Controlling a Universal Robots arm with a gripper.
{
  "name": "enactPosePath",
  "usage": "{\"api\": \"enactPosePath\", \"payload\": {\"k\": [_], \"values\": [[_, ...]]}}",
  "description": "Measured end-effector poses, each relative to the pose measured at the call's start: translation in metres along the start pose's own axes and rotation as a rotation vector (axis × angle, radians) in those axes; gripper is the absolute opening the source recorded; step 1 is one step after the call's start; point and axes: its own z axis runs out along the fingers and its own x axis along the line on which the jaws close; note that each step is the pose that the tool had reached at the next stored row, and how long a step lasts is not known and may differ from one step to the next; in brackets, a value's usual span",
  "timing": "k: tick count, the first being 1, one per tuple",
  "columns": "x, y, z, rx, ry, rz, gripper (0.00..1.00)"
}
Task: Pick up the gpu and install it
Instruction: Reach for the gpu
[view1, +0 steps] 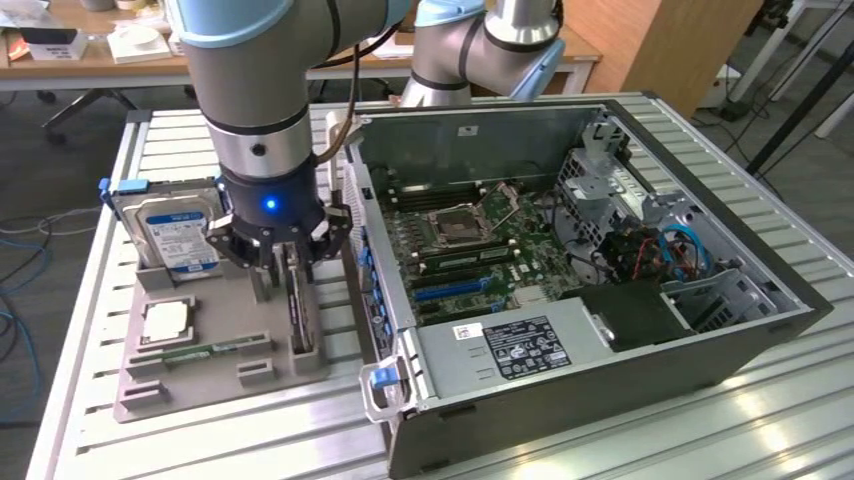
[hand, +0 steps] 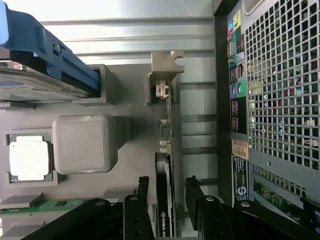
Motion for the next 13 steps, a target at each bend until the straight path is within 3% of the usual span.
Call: {"api": "enactPosePath", "payload": {"k": [9, 13], "values": [[0.0012, -0.0044, 0.0001, -0.0003, -0.0003, 0.0, 0.43], [0.0013, -0.0056, 0.0056, -0.0002, -0.0002, 0.0, 0.43]]}}
